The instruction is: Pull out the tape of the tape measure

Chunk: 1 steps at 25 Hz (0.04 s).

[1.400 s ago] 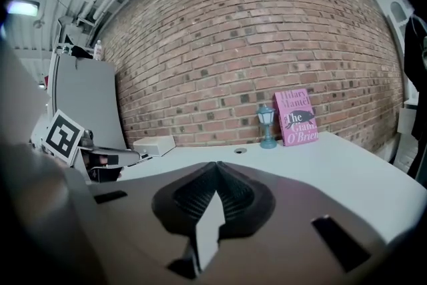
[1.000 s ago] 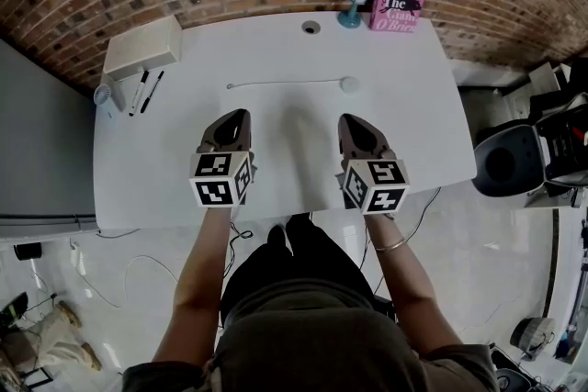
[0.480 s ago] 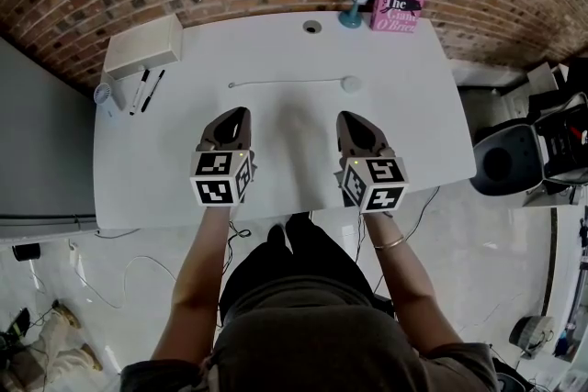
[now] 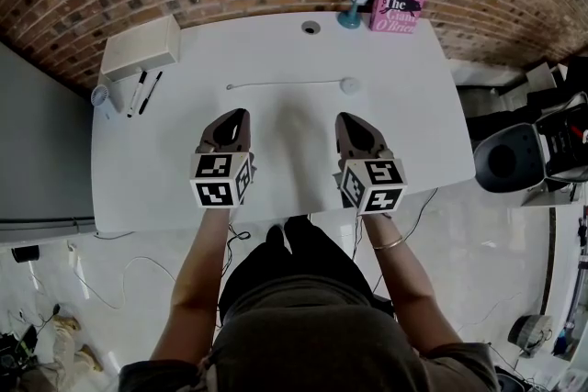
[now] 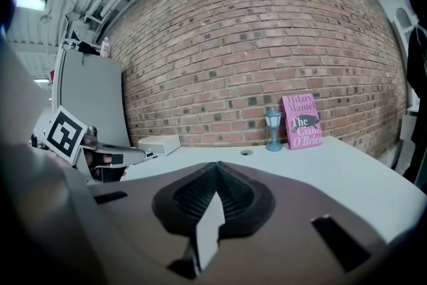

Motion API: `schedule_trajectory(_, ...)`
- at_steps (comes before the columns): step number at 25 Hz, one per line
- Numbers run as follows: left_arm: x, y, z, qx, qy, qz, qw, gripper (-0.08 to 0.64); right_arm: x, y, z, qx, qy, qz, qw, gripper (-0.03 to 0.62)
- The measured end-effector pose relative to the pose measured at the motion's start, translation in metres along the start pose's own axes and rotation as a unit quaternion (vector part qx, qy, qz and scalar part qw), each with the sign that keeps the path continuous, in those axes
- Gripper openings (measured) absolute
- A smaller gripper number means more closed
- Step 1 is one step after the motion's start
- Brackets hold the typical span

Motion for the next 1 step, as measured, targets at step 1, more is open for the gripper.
schedule_trajectory(1,-0.0007,0.0003,-0.0002,0.0,0.0,-0.001,1.0,0.031,-0.0009,0.0,0.0003,0.0,0.0,-0.001,1.0,0.002)
Point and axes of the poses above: the fingertips, and each gripper's own axes: x backward along the fingers, z to its right, y out of its underside, the point moved 7 cm from there along x, backward along the fingers, and after that the axes turned 12 degrees about y, right-handed, at the moved point
